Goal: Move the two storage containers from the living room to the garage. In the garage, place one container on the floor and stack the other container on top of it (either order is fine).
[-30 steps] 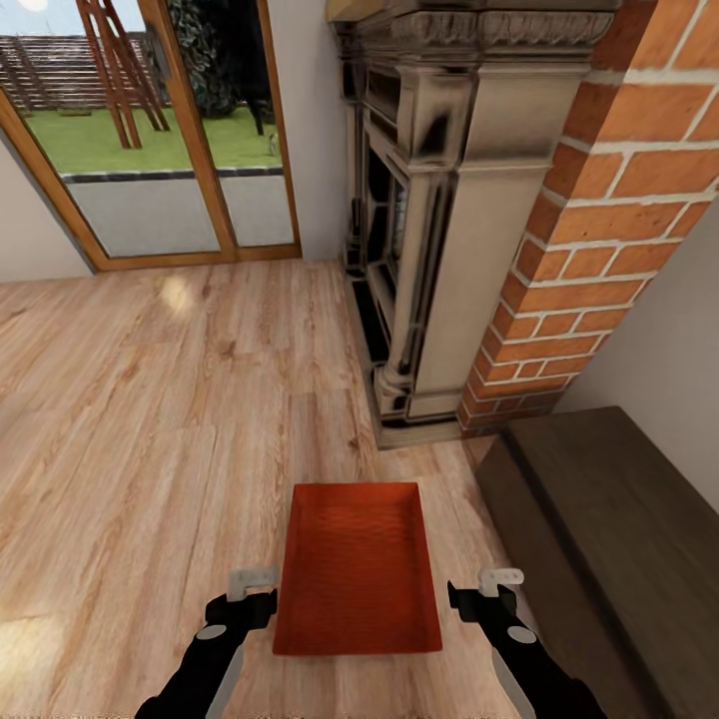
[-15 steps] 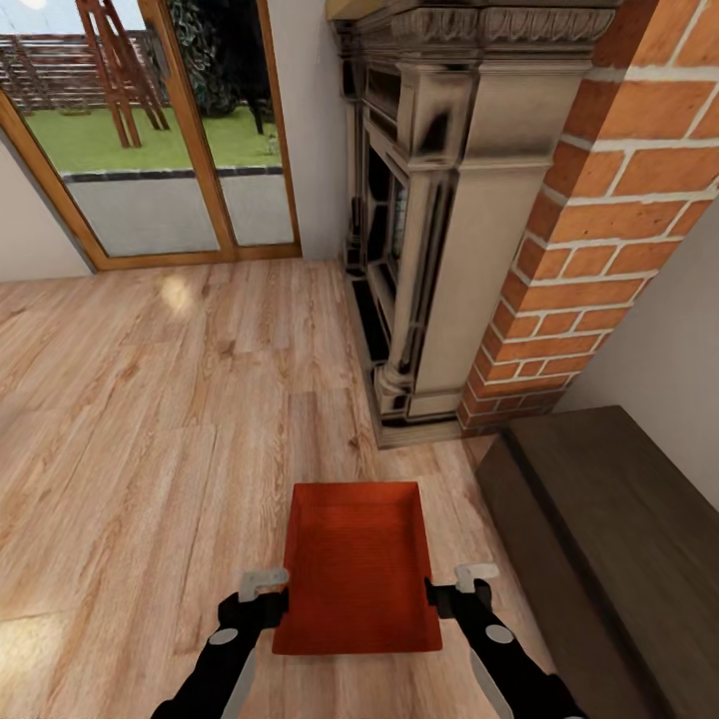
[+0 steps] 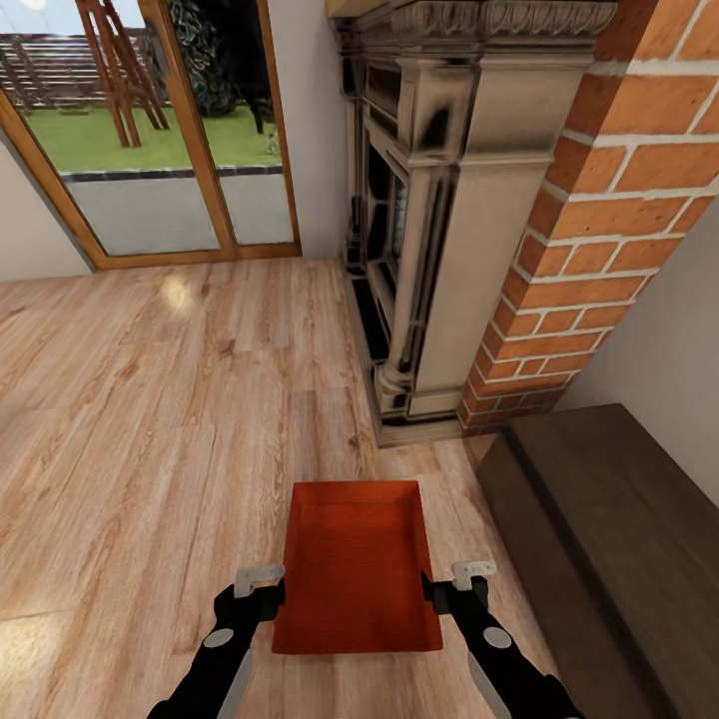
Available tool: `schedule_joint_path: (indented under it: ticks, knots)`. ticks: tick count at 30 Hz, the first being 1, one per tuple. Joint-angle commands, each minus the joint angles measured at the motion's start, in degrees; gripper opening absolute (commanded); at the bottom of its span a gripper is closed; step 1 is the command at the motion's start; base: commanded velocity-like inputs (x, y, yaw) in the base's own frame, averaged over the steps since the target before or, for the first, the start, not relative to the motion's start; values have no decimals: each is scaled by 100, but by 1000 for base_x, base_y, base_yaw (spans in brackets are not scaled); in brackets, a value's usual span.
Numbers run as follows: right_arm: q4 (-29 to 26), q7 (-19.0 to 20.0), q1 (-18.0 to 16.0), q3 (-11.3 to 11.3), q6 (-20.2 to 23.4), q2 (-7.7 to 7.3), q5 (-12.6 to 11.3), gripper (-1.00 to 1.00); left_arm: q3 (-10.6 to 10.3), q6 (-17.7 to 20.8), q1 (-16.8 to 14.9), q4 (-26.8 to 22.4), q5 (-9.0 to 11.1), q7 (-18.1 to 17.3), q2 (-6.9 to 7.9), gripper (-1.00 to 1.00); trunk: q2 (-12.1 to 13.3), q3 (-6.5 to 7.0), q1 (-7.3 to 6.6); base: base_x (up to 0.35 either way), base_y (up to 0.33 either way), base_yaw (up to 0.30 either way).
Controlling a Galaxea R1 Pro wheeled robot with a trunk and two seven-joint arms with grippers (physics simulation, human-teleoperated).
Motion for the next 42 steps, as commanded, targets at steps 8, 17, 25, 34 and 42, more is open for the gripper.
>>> schedule_joint_path:
  ticks: [8,17,25,34,42]
  knots:
    - [12,-35,-4,28,-215,-4,-53,100,8,27,1,-10,-9,10,-5,100,-324,-148,176,0,0,0]
    - [31,-40,-4,24,-215,-4,-69,100,2,33,1,-2,-8,10,-7,100,-524,-238,285,0,0,0]
    - [134,-44,-4,15,-91,-4,-70,100,-11,48,2,15,-10,9,-25,100,-685,-309,373,0,0,0]
    - [192,-35,-4,8,-66,-4,-71,100,-17,84,2,17,-11,10,-11,100,-1046,-471,571,0,0,0]
    - [197,-35,-4,8,-66,-4,-72,100,-12,90,2,17,-12,10,-7,100,-1367,-615,747,0,0,0]
